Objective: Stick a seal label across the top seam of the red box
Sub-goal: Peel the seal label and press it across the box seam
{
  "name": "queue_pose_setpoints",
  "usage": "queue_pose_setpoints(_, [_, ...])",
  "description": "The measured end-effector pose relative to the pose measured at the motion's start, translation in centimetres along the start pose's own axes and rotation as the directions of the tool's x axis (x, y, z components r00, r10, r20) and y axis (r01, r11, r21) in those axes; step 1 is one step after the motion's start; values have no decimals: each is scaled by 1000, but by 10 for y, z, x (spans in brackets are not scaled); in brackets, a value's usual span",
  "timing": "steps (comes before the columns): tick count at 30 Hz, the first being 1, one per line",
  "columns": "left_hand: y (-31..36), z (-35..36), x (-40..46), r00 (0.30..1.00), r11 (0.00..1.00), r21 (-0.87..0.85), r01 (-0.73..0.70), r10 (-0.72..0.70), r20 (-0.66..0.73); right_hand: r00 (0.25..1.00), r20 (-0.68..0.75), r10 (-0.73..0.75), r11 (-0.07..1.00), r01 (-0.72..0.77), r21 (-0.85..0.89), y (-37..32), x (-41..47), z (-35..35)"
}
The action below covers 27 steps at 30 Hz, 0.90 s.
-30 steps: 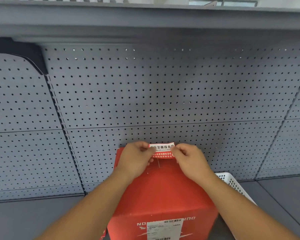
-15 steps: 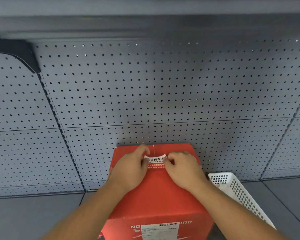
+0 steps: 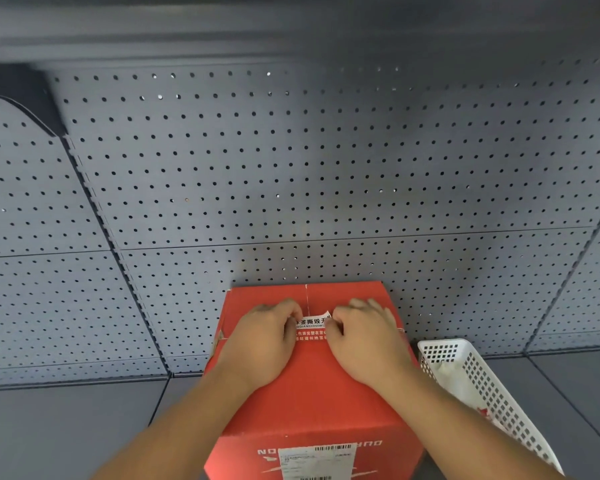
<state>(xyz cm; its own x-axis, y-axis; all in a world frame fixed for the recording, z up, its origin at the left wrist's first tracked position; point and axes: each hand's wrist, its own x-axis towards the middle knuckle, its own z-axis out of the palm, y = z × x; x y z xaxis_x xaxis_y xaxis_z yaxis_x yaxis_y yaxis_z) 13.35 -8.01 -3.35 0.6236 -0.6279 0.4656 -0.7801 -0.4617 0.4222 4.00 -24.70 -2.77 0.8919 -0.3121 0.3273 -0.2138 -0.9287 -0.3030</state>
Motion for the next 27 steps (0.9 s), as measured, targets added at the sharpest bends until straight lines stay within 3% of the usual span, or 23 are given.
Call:
queue_pose_setpoints(15, [-3, 5, 2, 1000, 999, 37, 2, -3, 27, 999, -40, -17, 999, 15, -48, 0, 0, 7])
queue_pose_setpoints(27, [-2, 5, 1, 1000, 999, 33, 30, -31, 2, 997, -35, 64, 998, -63, 17, 1, 2, 4])
